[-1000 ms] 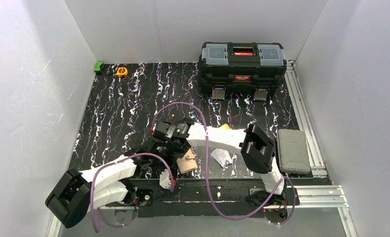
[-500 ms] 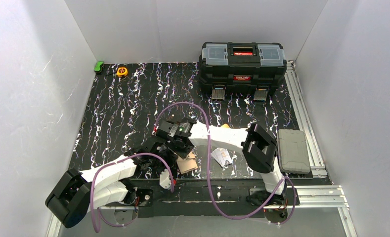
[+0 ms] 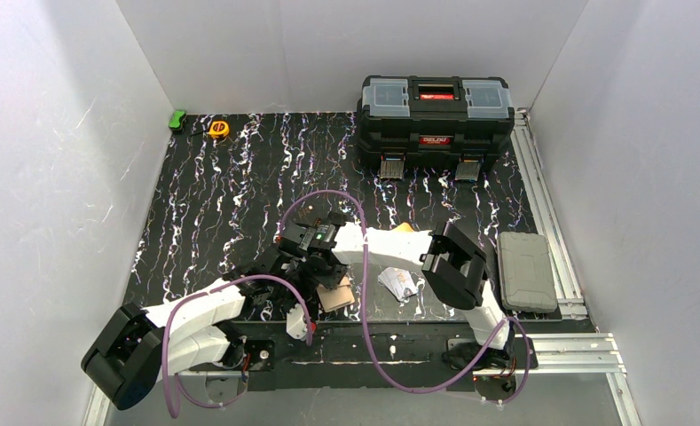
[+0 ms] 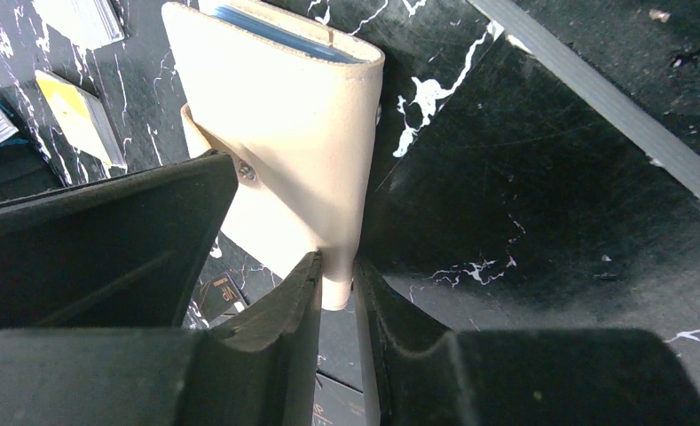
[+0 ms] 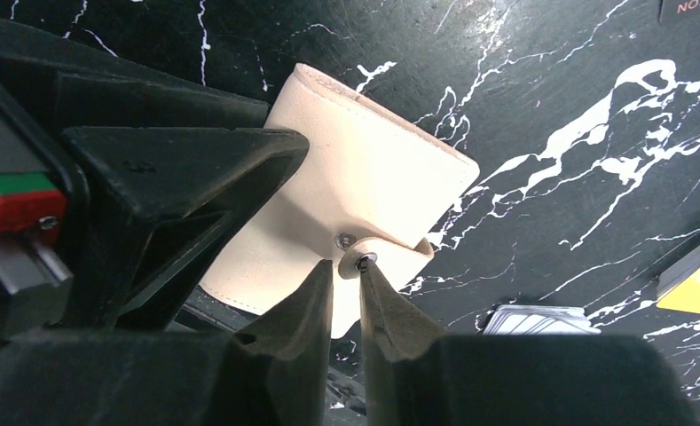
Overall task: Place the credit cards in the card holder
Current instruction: Close the card holder at the center of the board.
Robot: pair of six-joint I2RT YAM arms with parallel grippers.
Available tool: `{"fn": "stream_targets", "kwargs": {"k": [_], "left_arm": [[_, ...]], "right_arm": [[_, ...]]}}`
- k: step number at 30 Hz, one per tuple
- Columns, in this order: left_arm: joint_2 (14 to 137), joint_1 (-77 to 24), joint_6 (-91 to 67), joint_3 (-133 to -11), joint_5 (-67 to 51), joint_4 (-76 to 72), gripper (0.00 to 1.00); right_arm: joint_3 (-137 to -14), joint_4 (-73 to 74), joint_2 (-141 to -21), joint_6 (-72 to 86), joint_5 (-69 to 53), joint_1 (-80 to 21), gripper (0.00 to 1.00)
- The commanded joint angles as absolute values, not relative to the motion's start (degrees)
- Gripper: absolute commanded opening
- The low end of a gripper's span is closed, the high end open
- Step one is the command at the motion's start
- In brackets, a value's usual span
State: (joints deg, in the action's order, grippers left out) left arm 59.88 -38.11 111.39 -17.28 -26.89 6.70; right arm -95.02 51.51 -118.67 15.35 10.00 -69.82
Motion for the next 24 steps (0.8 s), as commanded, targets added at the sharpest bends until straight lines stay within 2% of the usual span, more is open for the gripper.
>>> {"fn": "stream_targets", "kwargs": {"k": [1,14,24], "left_arm": [[60.2,-38.4,110.8,-16.2,-27.4,10.1,0.18],[60.5,-38.4,111.2,-16.2,-27.5,10.1,0.19],[60.5,-38.3,111.1,-16.2,-27.4,10.1,0.19]], "right_arm": [[-96.8,53.3,-118.5,16.5,11.9,-69.7,0.23],[-96.4,52.1,-117.0,16.6,11.8,-69.8,0.05],[-97.2,51.9,-118.2,15.5,8.9,-69.8,0.01]]}}
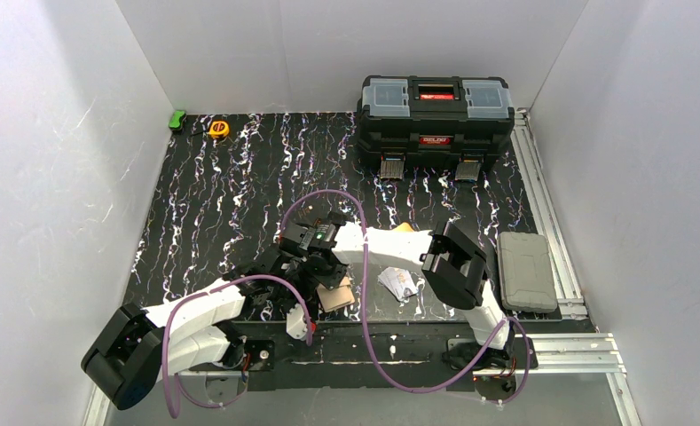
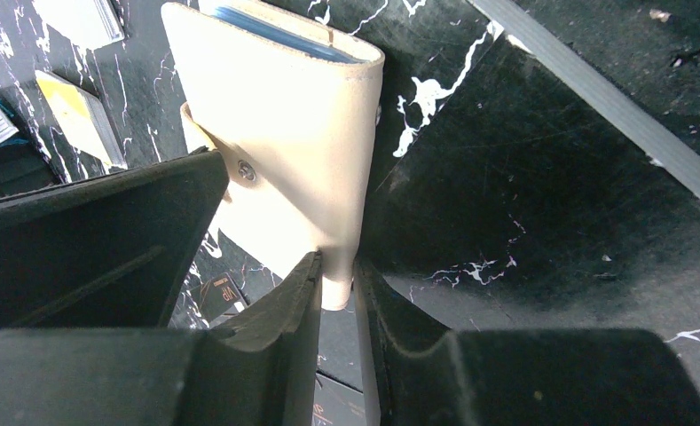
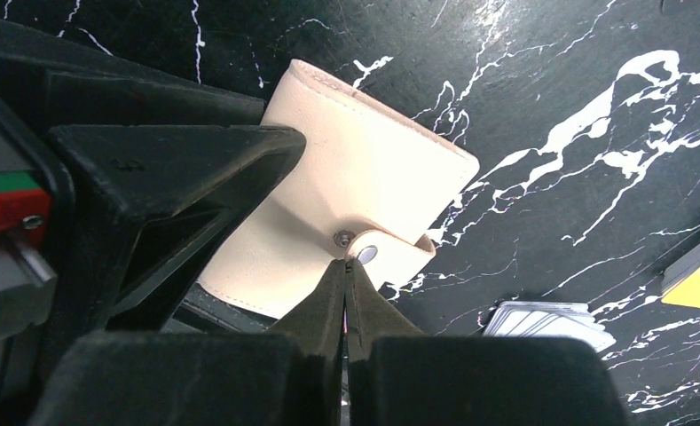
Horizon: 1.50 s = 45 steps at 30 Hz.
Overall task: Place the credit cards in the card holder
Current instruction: Close the card holder at the center of the board.
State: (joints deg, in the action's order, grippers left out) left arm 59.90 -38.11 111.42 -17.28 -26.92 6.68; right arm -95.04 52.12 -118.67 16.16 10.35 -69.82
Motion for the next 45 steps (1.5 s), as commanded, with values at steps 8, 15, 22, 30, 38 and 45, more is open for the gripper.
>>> {"fn": "stream_targets", "kwargs": {"k": [8,15,22,30,38,45], "left_arm": [[60.5,-38.4,111.1,-16.0,-27.4,9.9,0.19],[60.4,-38.3,110.9,-15.9,-27.5,9.8,0.19],[60.0,-38.4,110.8,-15.6,-27.4,9.8,0.19],[59.8,-38.4,110.9,-15.6,-27.4,10.1,0.18],[59.8,-38.4,110.7,-15.6,-27.3,10.1,0.18],[59.6,-38.4,110.7,-15.5,-27.5,10.1,0.19]], "right_arm": [[-98.0,52.0,-119.2,14.7,7.1,-69.8,0.01],[-98.9,52.5,-120.8,14.3,7.4,-69.8,0.01],[-98.5,52.9,-118.8,15.3,10.3,-70.1,0.14],[-101.9,55.7,-117.5,14.9,18.4,-72.4,0.30],[-103.1,56.8,-119.9,14.5,17.3,-72.7,0.34],[-102.9,57.4,-121.4,14.8,16.8,-72.6,0.36]]}}
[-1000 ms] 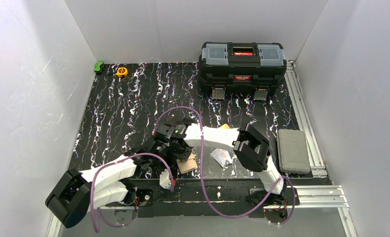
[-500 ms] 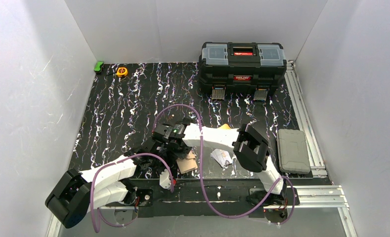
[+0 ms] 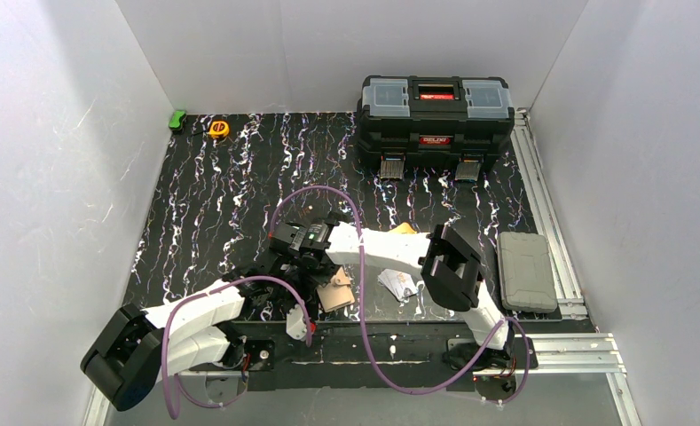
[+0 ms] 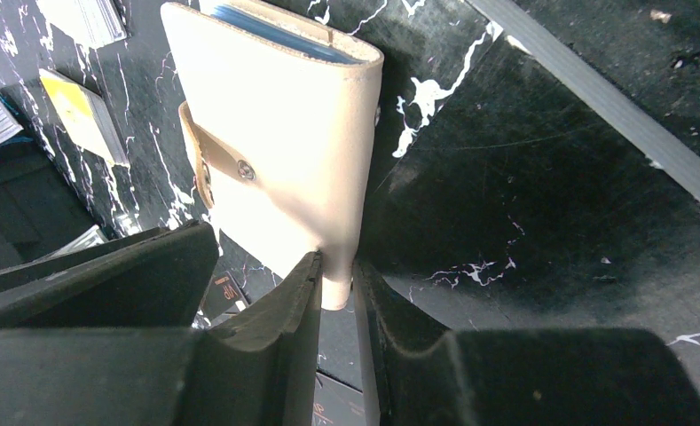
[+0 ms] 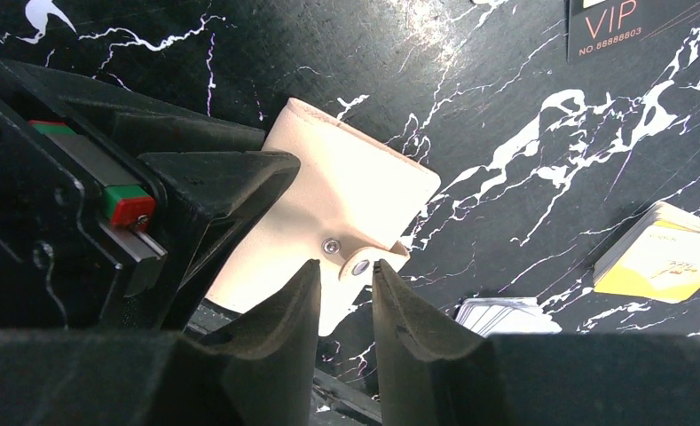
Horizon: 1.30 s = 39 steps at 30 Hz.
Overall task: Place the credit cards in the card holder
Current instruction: Close the card holder at the center of the board.
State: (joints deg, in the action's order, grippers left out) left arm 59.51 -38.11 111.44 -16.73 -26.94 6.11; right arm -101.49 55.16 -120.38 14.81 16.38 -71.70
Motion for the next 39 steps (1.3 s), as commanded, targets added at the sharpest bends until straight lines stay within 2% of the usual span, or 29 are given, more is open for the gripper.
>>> {"fn": "stream_targets", "kwargs": {"k": [1,17,31,39], "left_arm": [[59.6,-38.4,110.8,-15.5,-27.4,10.1,0.18],[60.0,-38.4,110.9,-15.9,-27.6,10.0,0.18],[60.1,-38.4,111.2,-16.0,-27.3,10.1,0.18],[59.9,-38.4,111.3,-15.7,-27.2,10.0,0.18]], "right_arm": [[-103.0,57.5,-121.7,14.8,16.7,-72.6,0.36],[-100.8,56.4,-122.3,15.7,14.5,-71.5,0.26],[-99.5,57.0,-121.5,17.4,16.0,-71.3,0.28],[-99.2,56.8,-121.0,17.9,15.9,-71.2,0.18]]}}
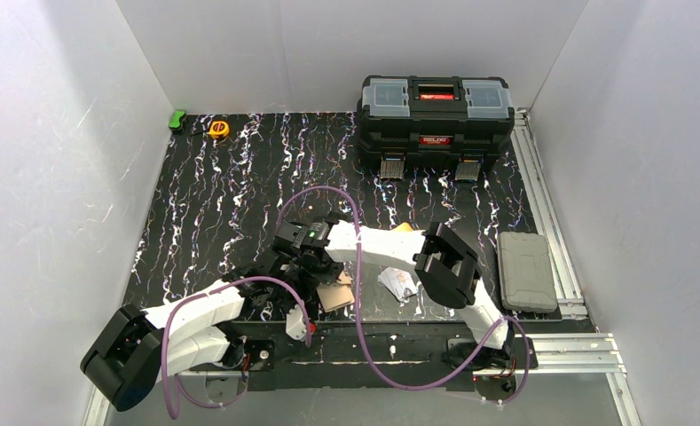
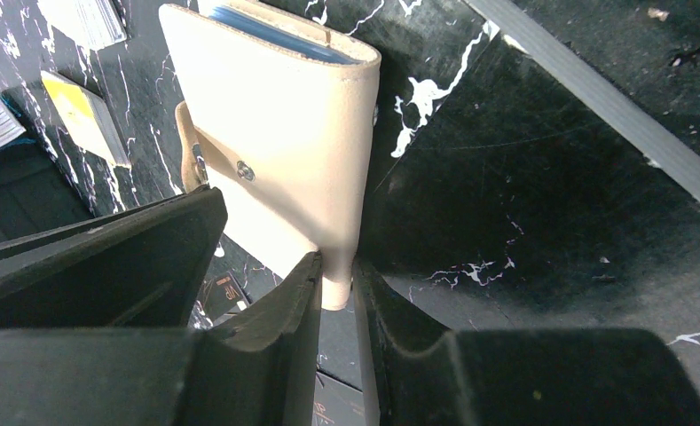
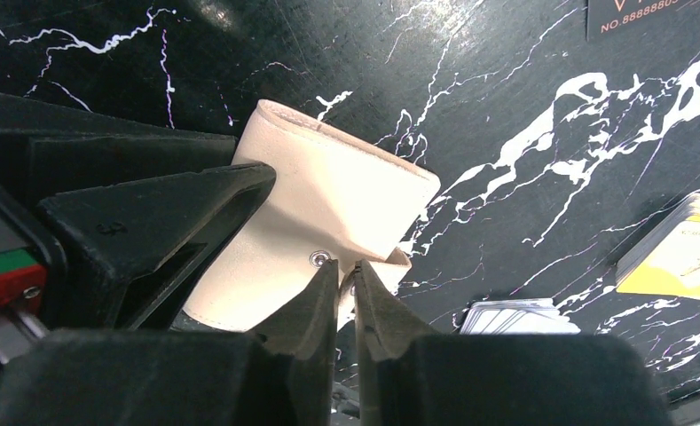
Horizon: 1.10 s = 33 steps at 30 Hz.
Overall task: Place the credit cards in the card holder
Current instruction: Close the card holder at the center of the board.
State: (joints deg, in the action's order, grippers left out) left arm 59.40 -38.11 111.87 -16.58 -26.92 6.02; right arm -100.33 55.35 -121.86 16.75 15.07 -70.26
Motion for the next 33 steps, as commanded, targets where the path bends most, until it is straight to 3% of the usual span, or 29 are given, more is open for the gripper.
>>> {"fn": "stream_targets", "kwargs": {"k": [1,13,19,28,33], "left_arm": [[59.9,-38.3,111.3,-15.7,-27.2,10.0,0.18],[57.9,-38.4,110.3,-9.4,-26.4,-3.0,0.18],[55.0,-38.4,111.5,-3.8,-25.9,-11.2,0.18],[46.8,-38.4,122.2,-2.0,-29.6,-0.8,0.22],[49.2,-38.4,126.6,-3.3,-31.5,1.2,0.25]], "right_arm": [[-99.2,56.7,-121.0,18.1,15.8,-71.0,0.16],[-92.9,51.2,-116.0,21.8,9.9,-67.9,0.02],[-88.2,45.8,-112.5,23.3,5.1,-65.6,0.01],[-86.7,42.8,-111.6,23.2,0.8,-63.7,0.01],[-86.5,42.4,-111.8,22.9,0.4,-63.7,0.01]]}}
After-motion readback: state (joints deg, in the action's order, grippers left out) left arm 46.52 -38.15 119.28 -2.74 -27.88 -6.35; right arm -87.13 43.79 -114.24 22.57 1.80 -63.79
